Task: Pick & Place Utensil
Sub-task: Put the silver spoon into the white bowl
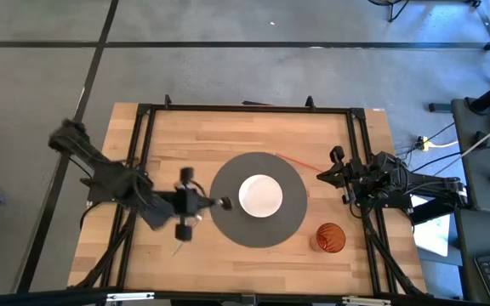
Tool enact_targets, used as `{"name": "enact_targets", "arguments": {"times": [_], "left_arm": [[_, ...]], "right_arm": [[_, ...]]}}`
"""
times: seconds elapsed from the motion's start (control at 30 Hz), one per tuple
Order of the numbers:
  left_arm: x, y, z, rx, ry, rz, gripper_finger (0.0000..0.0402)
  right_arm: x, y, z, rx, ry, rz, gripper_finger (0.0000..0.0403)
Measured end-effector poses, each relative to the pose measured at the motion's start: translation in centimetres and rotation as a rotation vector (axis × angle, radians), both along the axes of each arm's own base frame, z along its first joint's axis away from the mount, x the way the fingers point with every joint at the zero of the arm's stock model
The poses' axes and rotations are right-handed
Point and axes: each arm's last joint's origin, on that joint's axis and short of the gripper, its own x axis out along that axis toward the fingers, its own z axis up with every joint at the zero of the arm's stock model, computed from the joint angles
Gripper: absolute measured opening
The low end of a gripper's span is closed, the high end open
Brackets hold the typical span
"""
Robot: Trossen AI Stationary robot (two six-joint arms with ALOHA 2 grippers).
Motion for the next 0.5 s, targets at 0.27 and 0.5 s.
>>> {"name": "enact_targets", "arguments": {"times": [0.27, 0.5], "left_arm": [[-3.9, 5.6, -8.8, -0.206, -0.197, 0.021, 0.0008], [-5.3, 7.5, -13.5, -0.307, -0.226, 0.055, 0.0008]], "right_arm": [[0.0, 0.0, 0.0, 0.0, 0.0, -0.001, 0.0023], [0.0, 0.0, 0.0, 0.0, 0.0, -0.002, 0.0023]]}}
